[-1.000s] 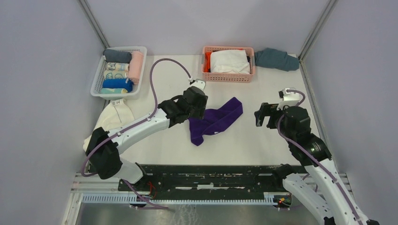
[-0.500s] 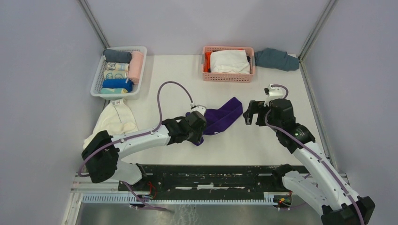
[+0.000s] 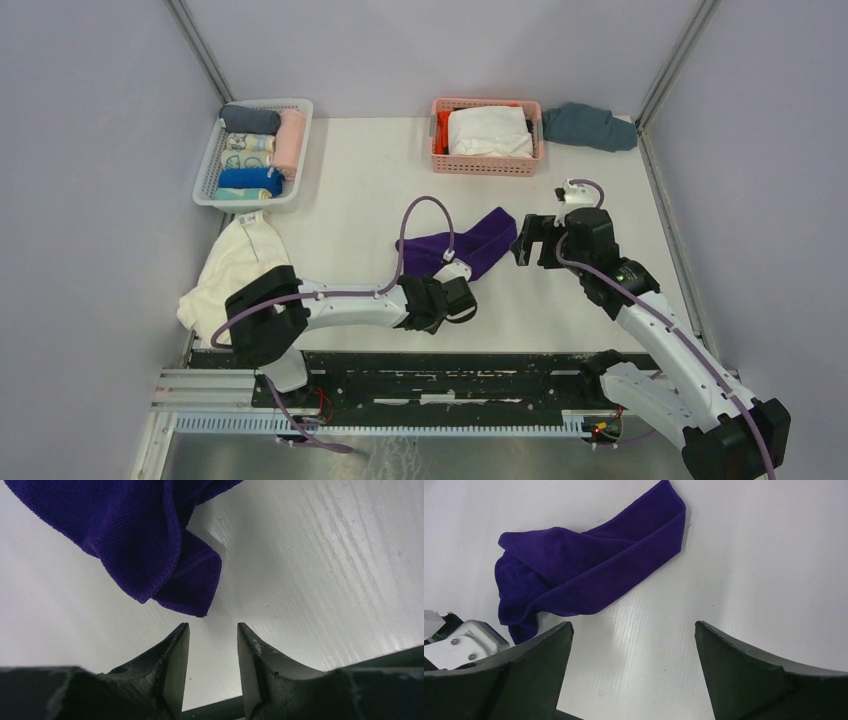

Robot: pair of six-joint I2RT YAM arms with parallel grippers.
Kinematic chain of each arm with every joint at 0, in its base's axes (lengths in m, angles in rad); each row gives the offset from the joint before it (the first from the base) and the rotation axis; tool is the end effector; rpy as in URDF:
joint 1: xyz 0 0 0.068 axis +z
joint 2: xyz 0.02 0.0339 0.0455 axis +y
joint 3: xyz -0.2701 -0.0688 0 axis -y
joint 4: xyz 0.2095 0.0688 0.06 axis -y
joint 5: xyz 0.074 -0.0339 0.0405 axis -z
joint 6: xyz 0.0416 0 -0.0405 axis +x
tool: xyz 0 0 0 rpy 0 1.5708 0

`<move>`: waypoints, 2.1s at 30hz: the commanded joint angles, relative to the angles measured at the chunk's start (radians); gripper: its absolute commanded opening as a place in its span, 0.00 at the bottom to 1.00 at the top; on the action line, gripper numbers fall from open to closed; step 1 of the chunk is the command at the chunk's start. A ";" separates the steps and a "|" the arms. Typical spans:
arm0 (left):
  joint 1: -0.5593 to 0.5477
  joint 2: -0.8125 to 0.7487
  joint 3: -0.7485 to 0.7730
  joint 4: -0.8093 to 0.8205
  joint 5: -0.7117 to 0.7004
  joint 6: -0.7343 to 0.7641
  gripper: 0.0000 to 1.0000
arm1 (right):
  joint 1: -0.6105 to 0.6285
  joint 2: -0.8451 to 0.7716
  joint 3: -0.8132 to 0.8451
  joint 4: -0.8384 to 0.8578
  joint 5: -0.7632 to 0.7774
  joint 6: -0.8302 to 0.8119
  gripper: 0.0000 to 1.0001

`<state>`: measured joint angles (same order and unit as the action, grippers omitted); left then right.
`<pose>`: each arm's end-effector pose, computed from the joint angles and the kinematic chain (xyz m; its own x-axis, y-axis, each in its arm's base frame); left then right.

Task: Roll the towels
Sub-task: Move the towel to the center of the board, then flatten out the towel at the center of the board.

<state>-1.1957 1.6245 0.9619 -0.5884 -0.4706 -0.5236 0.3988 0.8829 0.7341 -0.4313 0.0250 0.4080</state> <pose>0.1170 -0.2457 0.1962 -0.6897 0.5354 -0.4875 0.4991 0.8393 0.2156 0.1490 0.0617 0.2871 -0.6100 0.1734 -0.7732 -0.1382 0.9375 0.3193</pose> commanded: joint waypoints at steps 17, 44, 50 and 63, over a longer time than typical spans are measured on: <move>-0.027 0.135 0.123 -0.068 -0.083 0.232 0.46 | 0.005 -0.010 0.011 0.005 0.013 -0.010 1.00; -0.026 0.126 0.160 -0.090 -0.158 0.324 0.29 | 0.004 -0.007 0.021 0.005 0.063 -0.033 1.00; 0.016 -0.037 0.176 -0.122 -0.175 0.352 0.08 | 0.005 0.065 0.057 0.028 0.073 -0.041 1.00; 0.218 -0.300 0.198 -0.119 -0.135 0.441 0.03 | 0.004 0.275 0.188 0.061 0.095 -0.057 1.00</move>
<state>-1.0550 1.4124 1.1080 -0.7090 -0.5968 -0.1612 0.3992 1.0897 0.8326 -0.4210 0.0879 0.3679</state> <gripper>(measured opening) 0.037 0.999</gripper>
